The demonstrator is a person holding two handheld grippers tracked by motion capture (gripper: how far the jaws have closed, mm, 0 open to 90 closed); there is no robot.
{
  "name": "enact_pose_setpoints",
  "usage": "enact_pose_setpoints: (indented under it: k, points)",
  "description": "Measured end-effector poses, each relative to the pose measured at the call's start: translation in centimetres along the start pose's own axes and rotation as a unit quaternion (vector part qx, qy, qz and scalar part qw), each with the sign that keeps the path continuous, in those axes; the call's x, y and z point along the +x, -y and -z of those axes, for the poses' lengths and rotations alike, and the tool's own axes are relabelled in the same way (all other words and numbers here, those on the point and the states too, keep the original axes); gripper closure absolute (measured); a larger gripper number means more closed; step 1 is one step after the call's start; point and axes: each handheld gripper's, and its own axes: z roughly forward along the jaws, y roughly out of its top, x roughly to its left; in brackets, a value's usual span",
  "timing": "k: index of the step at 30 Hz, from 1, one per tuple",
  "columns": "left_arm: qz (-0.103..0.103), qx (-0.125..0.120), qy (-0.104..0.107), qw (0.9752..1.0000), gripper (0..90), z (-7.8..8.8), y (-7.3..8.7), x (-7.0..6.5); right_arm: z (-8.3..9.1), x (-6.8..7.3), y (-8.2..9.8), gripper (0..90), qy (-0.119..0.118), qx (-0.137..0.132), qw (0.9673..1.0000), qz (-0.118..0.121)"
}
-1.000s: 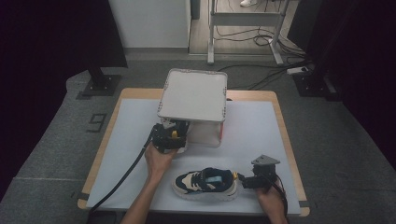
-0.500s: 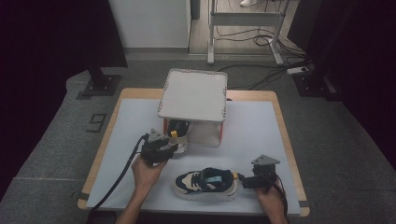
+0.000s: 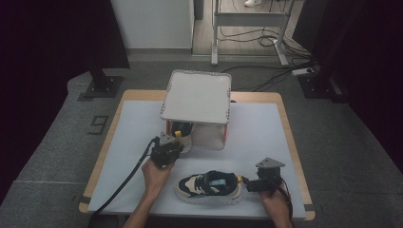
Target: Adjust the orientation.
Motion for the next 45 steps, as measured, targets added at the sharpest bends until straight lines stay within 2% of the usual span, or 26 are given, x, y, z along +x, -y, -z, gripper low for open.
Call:
enact_pose_setpoints:
  k: [7,20,24,32,35,38,39,41,42,43,45]
  points:
    - [0.002,-0.023,-0.008,0.9997,72.6,-1.2,-0.8,0.4,0.0,0.0,0.0,2.6,0.000,0.000,1.0000,0.000]
    - [0.005,-0.022,-0.013,0.9997,72.5,-3.0,-1.4,1.0,0.0,0.0,0.0,2.6,0.000,0.000,1.0000,-0.001]
    - [0.003,-0.020,-0.009,0.9997,73.2,-3.7,-1.2,1.0,0.0,0.0,0.0,2.6,0.000,0.000,1.0000,-0.001]
    - [0.013,-0.021,0.005,0.9997,73.7,-4.4,-1.2,1.1,0.0,0.0,0.0,2.6,0.000,0.000,1.0000,-0.001]
    - [0.012,-0.019,0.012,0.9997,71.2,-4.4,-1.2,1.0,0.0,0.0,0.0,2.7,0.000,0.000,1.0000,0.000]
    - [0.001,-0.014,0.002,0.9999,58.7,-4.1,-1.2,0.8,0.0,0.0,0.0,3.0,-0.001,0.000,1.0000,0.000]
    - [-0.005,-0.011,-0.003,0.9999,58.7,-3.8,-1.2,0.8,0.0,0.0,0.0,3.0,-0.001,0.000,1.0000,0.000]
    - [-0.013,-0.003,-0.008,0.9999,50.5,-3.4,-1.2,0.6,0.0,0.0,0.0,3.0,-0.001,0.000,1.0000,0.000]
    - [-0.014,0.003,-0.009,0.9999,36.2,-3.1,-1.3,0.6,0.0,0.0,0.0,3.1,-0.001,0.000,1.0000,0.000]
    - [-0.009,0.010,-0.012,0.9998,36.2,-2.9,-1.3,0.5,0.0,0.0,0.0,3.1,-0.001,0.000,1.0000,0.000]
    - [-0.005,0.020,-0.016,0.9997,22.8,-2.4,-1.1,0.5,0.0,0.0,0.0,3.2,-0.001,-0.001,1.0000,0.001]
